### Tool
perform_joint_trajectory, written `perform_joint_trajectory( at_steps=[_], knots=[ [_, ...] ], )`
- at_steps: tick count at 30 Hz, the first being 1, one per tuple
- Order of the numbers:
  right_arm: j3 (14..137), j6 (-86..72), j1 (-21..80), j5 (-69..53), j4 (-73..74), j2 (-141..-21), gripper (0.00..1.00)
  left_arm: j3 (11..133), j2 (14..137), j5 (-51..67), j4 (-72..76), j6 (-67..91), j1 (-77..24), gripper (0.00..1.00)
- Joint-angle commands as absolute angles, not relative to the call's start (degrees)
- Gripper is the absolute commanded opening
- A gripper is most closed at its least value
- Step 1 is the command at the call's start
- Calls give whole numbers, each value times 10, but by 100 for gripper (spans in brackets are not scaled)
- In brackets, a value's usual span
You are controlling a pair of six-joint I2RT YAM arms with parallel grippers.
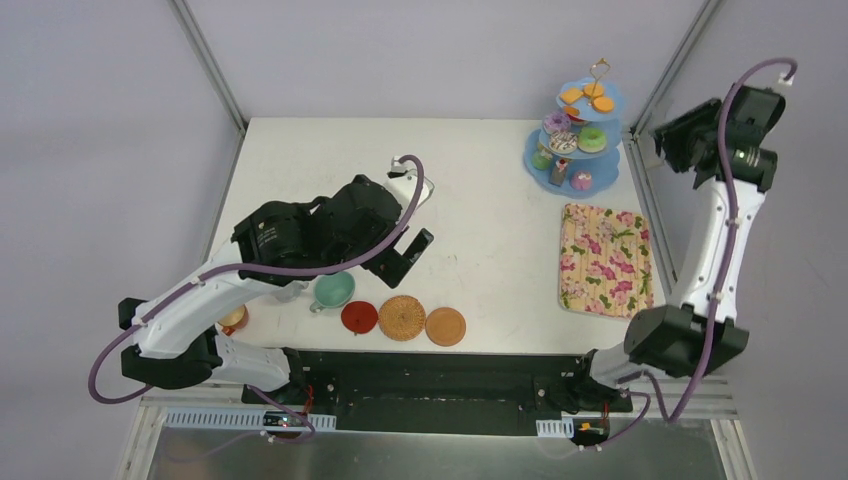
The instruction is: Serve the afternoon tea
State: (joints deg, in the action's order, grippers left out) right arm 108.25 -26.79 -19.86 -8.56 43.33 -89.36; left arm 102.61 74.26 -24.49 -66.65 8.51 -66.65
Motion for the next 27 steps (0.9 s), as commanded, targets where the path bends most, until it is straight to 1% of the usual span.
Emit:
perform_joint_trajectory(
  at_steps=[1,4,7,10,14,18,21,27],
  knots=[
    [924,-270,-176,50,473,-787,43,1022,727,-254,-660,83,-665,100],
    [830,-288,-139,123,505,-734,43,1021,729,-244,-659,83,-665,100],
    [729,-331,-92,140,497,-681,43,1022,733,-234,-654,86,-665,100],
    [641,-367,-33,165,495,-660,43,1026,736,-222,-651,90,-665,100],
    [580,-388,16,216,489,-657,44,1029,734,-209,-652,105,-665,100],
    [531,-407,42,253,460,-659,44,1026,725,-205,-650,124,-665,100],
    [508,-445,61,250,458,-667,45,1033,723,-210,-653,131,-665,100],
    [431,-506,80,186,395,-672,47,1047,718,-235,-666,143,-665,100]
  ],
)
